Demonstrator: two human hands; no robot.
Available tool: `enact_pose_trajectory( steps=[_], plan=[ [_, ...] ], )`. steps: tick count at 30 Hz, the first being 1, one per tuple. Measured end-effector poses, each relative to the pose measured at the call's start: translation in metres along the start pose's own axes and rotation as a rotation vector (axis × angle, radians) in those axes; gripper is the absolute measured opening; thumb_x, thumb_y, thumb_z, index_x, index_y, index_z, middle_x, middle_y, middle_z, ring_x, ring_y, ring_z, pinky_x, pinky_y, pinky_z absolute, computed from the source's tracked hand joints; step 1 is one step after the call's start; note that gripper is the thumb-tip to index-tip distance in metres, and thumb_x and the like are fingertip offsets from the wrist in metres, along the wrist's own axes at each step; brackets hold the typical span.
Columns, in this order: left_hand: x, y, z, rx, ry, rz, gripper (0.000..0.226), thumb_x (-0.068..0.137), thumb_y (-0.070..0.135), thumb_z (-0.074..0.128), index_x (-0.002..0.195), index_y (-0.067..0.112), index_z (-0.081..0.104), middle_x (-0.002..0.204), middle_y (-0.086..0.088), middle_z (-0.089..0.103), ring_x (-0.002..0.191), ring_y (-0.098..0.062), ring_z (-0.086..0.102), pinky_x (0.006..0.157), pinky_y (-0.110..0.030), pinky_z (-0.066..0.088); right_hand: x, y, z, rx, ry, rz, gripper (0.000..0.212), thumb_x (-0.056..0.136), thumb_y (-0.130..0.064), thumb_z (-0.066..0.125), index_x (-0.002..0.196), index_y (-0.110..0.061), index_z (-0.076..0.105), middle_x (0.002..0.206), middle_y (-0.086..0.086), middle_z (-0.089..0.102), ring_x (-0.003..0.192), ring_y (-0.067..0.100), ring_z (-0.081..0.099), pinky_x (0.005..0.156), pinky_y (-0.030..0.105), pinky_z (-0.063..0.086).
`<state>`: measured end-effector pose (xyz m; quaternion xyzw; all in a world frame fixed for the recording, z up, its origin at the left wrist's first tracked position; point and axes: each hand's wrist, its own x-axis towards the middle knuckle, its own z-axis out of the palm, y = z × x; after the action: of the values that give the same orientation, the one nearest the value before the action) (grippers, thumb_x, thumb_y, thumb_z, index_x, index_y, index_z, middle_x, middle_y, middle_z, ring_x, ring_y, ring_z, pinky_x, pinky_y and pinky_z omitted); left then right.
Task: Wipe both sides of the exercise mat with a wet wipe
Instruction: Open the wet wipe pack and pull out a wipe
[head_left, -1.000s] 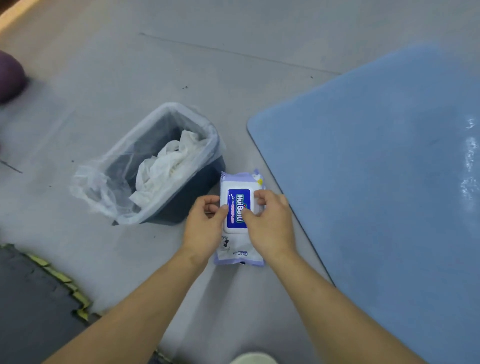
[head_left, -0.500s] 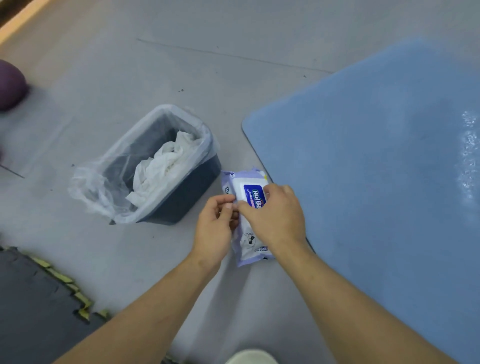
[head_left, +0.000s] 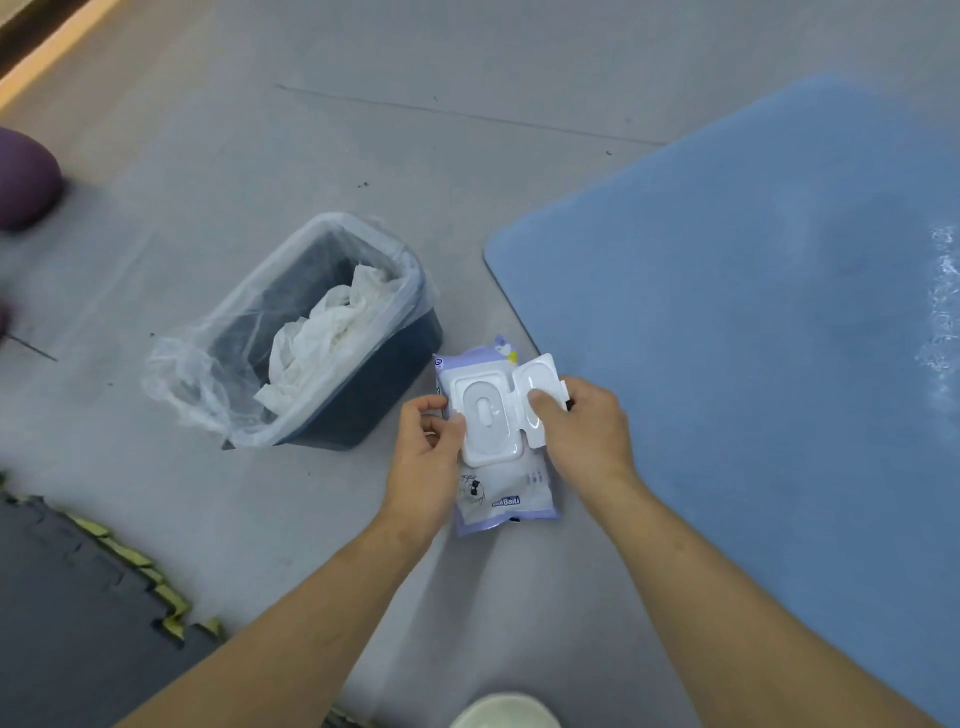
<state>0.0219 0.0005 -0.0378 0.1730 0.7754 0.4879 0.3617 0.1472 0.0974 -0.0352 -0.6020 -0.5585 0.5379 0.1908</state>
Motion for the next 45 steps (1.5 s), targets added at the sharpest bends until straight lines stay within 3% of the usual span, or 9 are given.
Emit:
enact_pose_trajectory(
  steps=[4, 7, 9, 13, 16, 28, 30, 33, 45],
  plan=[
    [-0.003, 0.003, 0.001, 0.159, 0.024, 0.217, 0.029, 0.100, 0.007, 0.061, 0.113, 0.032, 0.057, 0.105, 0.004, 0.054, 0.082, 0.000, 0.054, 0.074, -0.016, 0.049, -0.002, 0.005, -0.004, -0.076, 0.023, -0.015, 0.004, 0.096, -0.020, 0.066, 0.099, -0.019, 0.064, 0.092, -0.003, 0.066, 0.086, 0.022, 0.060, 0.062, 0.020, 0.044],
    [-0.002, 0.006, 0.001, 0.179, 0.034, 0.232, 0.027, 0.099, 0.006, 0.062, 0.110, 0.030, 0.062, 0.109, 0.005, 0.053, 0.087, -0.001, 0.056, 0.074, -0.012, 0.048, -0.005, 0.014, -0.003, -0.324, 0.097, -0.156, 0.047, 0.092, -0.020, 0.071, 0.135, -0.025, 0.055, 0.131, -0.002, 0.054, 0.116, 0.022, 0.053, 0.094, 0.037, 0.046],
    [0.000, 0.005, -0.001, 0.165, 0.037, 0.218, 0.025, 0.098, 0.006, 0.064, 0.109, 0.029, 0.063, 0.107, 0.002, 0.056, 0.086, -0.001, 0.056, 0.073, -0.011, 0.048, -0.005, 0.017, -0.003, -0.527, 0.206, -0.380, 0.052, 0.084, -0.013, 0.076, 0.132, -0.024, 0.060, 0.134, 0.001, 0.050, 0.118, 0.025, 0.050, 0.100, 0.039, 0.037],
    [0.002, 0.000, -0.004, 0.142, 0.028, 0.202, 0.025, 0.097, 0.006, 0.065, 0.108, 0.029, 0.063, 0.106, -0.005, 0.059, 0.084, -0.003, 0.057, 0.071, -0.015, 0.049, -0.006, 0.013, 0.011, -0.646, 0.172, -0.726, 0.028, 0.067, -0.002, 0.085, 0.087, -0.019, 0.075, 0.095, 0.000, 0.061, 0.083, 0.027, 0.059, 0.071, 0.037, 0.048],
    [0.003, 0.000, -0.002, 0.130, 0.021, 0.201, 0.029, 0.096, 0.003, 0.065, 0.108, 0.029, 0.063, 0.106, -0.004, 0.058, 0.085, -0.002, 0.056, 0.072, -0.015, 0.050, -0.012, 0.009, 0.022, -0.683, 0.049, -0.800, 0.016, 0.073, -0.012, 0.086, 0.073, -0.018, 0.071, 0.082, -0.003, 0.058, 0.076, 0.025, 0.059, 0.049, 0.028, 0.038],
    [0.002, 0.002, -0.002, 0.156, 0.013, 0.216, 0.027, 0.098, 0.002, 0.063, 0.107, 0.027, 0.064, 0.106, 0.002, 0.054, 0.083, 0.006, 0.054, 0.075, -0.010, 0.046, -0.009, -0.007, 0.032, -0.901, -0.020, -0.682, 0.036, 0.040, -0.005, 0.098, 0.055, -0.011, 0.065, 0.062, 0.003, 0.054, 0.056, 0.023, 0.059, 0.047, 0.022, 0.021],
    [0.002, 0.003, -0.002, 0.160, 0.006, 0.216, 0.027, 0.098, 0.002, 0.063, 0.106, 0.028, 0.064, 0.105, 0.002, 0.054, 0.083, 0.006, 0.055, 0.075, -0.010, 0.046, -0.013, -0.017, 0.030, -0.951, -0.057, -0.674, 0.029, 0.053, -0.003, 0.092, 0.065, -0.010, 0.067, 0.070, 0.005, 0.057, 0.065, 0.025, 0.061, 0.049, 0.025, 0.024],
    [0.003, 0.002, -0.003, 0.157, -0.002, 0.213, 0.028, 0.097, 0.003, 0.065, 0.104, 0.030, 0.065, 0.105, 0.004, 0.054, 0.084, 0.005, 0.055, 0.075, -0.012, 0.048, -0.016, -0.025, 0.025, -1.098, -0.130, -0.669, 0.017, 0.097, -0.008, 0.056, 0.110, -0.013, 0.066, 0.112, 0.005, 0.058, 0.109, 0.024, 0.057, 0.069, 0.033, 0.032],
    [0.003, 0.002, -0.004, 0.151, -0.019, 0.204, 0.025, 0.096, 0.003, 0.067, 0.107, 0.025, 0.067, 0.104, 0.003, 0.054, 0.083, 0.007, 0.056, 0.074, -0.012, 0.047, -0.007, -0.032, 0.030, -1.150, -0.194, -0.679, 0.025, 0.103, -0.013, 0.049, 0.127, -0.014, 0.059, 0.123, 0.007, 0.057, 0.119, 0.024, 0.054, 0.078, 0.033, 0.040]
  ],
)
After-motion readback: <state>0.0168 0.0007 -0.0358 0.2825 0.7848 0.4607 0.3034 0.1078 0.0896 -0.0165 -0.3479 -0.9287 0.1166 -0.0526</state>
